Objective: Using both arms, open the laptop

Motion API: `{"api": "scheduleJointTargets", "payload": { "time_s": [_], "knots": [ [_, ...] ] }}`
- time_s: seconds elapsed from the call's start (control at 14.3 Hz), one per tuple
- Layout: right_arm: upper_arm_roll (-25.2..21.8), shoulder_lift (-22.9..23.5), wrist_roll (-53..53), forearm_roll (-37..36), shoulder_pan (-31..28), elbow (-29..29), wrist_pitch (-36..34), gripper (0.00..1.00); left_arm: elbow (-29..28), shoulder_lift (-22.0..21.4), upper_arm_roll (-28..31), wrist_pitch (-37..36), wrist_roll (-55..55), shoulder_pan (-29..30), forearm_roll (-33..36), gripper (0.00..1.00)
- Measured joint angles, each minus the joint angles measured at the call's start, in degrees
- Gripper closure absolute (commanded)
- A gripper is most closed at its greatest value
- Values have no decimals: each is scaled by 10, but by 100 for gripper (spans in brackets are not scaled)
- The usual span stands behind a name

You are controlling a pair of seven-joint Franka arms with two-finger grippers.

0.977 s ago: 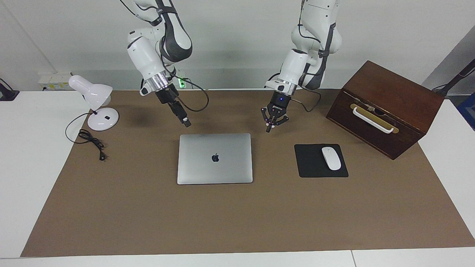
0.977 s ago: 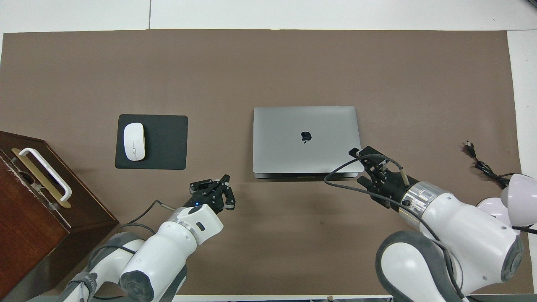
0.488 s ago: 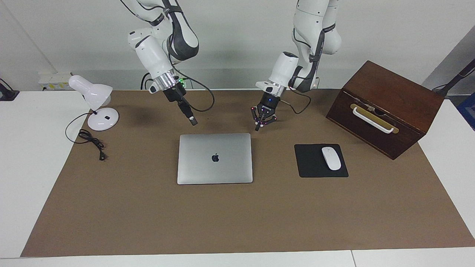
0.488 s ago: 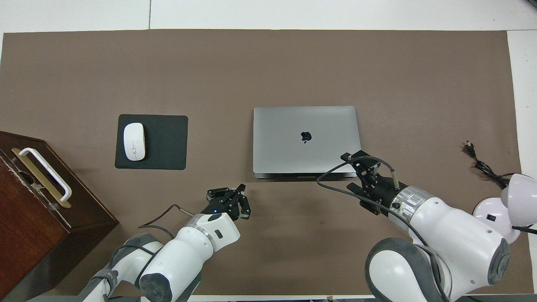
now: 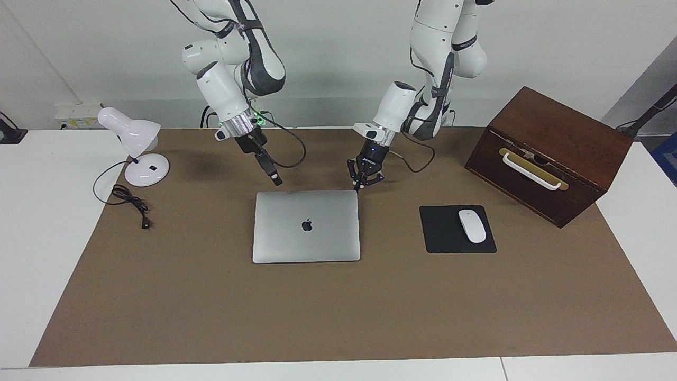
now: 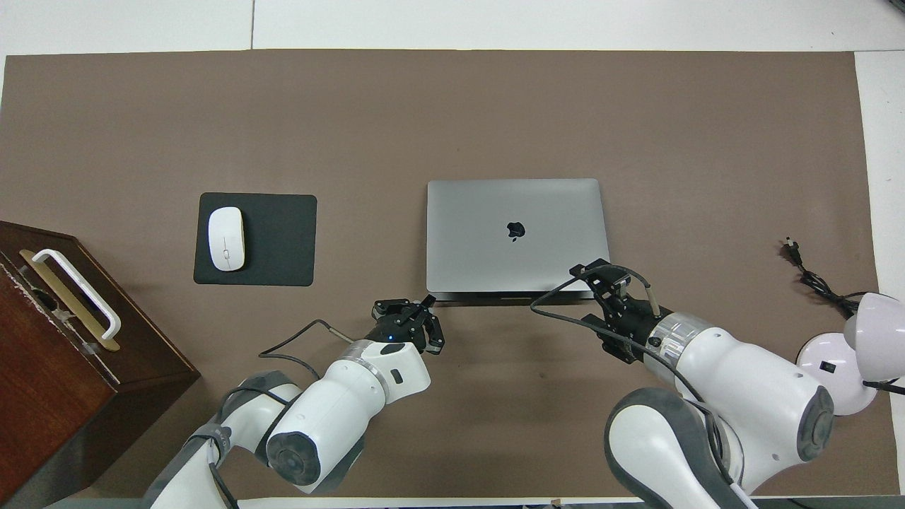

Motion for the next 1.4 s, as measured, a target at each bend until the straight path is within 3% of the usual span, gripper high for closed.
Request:
{"api": "scheduleJointTargets", "payload": {
  "time_s": [0.77,1.4],
  "knots": [
    [10,81,0,0,0,33,50,0,38,37,9,0,55,0,0,100],
    [12,109,0,0,0,72,50,0,59,61,16,2,85,1,0,100]
  ]
}}
